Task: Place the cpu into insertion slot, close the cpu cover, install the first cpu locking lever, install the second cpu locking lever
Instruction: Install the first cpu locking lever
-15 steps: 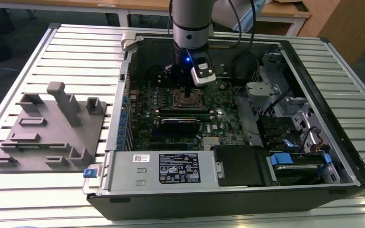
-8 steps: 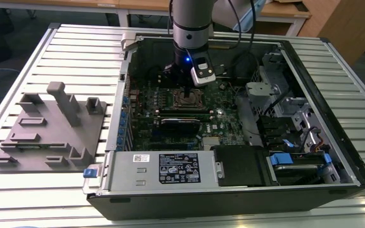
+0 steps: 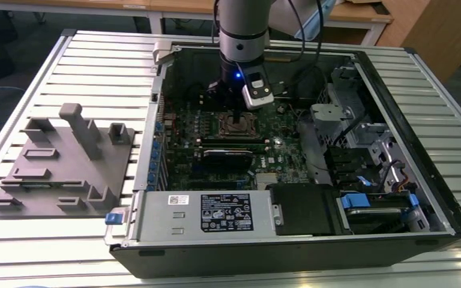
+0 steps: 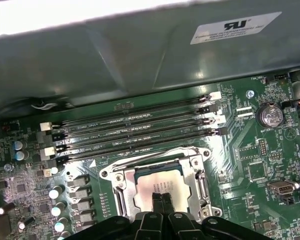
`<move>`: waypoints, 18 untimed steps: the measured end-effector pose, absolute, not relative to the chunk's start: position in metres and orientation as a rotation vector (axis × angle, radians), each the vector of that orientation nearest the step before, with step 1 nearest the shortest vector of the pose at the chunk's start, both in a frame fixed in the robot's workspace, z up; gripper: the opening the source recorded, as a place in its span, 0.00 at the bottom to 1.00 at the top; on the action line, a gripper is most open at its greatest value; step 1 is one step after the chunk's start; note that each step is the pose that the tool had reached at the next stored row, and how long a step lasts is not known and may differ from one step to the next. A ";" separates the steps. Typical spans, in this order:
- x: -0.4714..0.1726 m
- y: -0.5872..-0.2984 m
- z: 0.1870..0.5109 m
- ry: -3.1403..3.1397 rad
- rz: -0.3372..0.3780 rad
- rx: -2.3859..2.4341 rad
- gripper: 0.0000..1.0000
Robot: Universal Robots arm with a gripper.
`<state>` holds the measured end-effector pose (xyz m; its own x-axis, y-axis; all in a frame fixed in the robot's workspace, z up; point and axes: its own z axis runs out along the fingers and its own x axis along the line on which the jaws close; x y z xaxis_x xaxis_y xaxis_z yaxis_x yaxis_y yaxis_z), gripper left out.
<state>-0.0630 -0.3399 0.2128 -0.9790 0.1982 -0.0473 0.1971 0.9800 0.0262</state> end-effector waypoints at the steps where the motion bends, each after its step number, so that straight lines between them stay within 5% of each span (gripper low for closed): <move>1: -0.063 -0.340 0.213 3.077 0.033 0.304 0.11; 18: -0.063 -0.338 0.212 3.079 0.033 0.288 0.11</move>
<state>-0.0627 -0.3380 0.2120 -0.9815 0.1857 -0.0472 0.1846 0.9825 0.0261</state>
